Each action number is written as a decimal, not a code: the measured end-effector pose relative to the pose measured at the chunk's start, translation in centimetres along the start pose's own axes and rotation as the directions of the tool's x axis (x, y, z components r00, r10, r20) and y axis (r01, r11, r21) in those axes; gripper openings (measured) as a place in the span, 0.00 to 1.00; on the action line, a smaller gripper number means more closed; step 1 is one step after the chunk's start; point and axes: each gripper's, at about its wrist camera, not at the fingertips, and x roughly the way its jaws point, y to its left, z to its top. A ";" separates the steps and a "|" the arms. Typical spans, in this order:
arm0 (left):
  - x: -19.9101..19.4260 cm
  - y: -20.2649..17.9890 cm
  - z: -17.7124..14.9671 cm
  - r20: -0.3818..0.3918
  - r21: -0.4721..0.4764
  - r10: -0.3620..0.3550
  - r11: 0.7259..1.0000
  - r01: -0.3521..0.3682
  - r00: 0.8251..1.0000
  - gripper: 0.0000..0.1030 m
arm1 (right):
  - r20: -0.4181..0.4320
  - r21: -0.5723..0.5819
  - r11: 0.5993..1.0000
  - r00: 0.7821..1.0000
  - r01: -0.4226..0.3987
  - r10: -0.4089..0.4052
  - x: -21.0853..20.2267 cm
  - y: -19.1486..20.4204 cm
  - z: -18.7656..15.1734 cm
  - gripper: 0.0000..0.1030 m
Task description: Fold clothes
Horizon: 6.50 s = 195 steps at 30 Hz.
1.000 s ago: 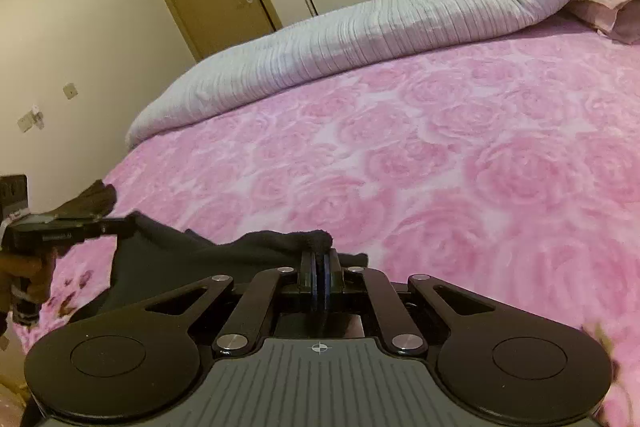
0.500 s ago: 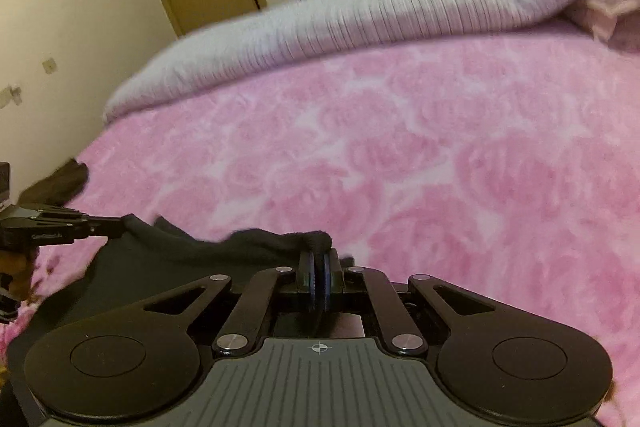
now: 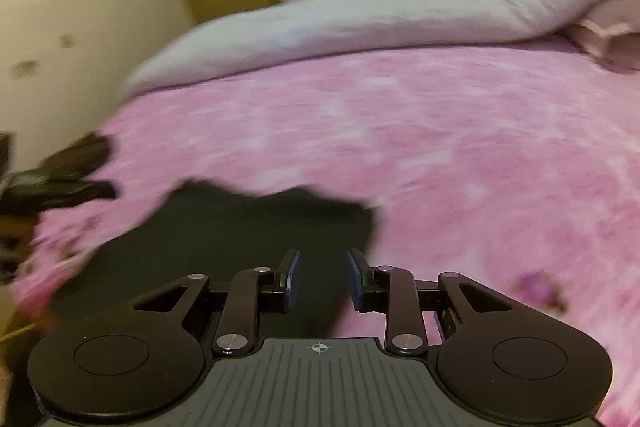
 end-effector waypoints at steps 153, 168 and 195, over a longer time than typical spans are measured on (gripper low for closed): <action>-2.5 -14.9 -11.8 -0.055 0.566 0.098 0.823 -0.050 0.994 0.59 | 0.029 -0.908 0.392 0.958 0.145 -0.287 8.0 15.5 -13.4 0.56; 1.1 -16.7 -11.6 0.083 0.796 0.193 0.578 -0.181 0.978 0.33 | 0.023 -0.844 0.523 0.981 0.123 -0.193 3.9 14.5 -9.9 0.28; -0.5 -15.8 -7.3 0.020 0.956 0.185 0.285 -0.074 0.982 0.12 | 0.147 -0.895 0.388 0.966 0.221 -0.212 3.7 12.3 -6.9 0.10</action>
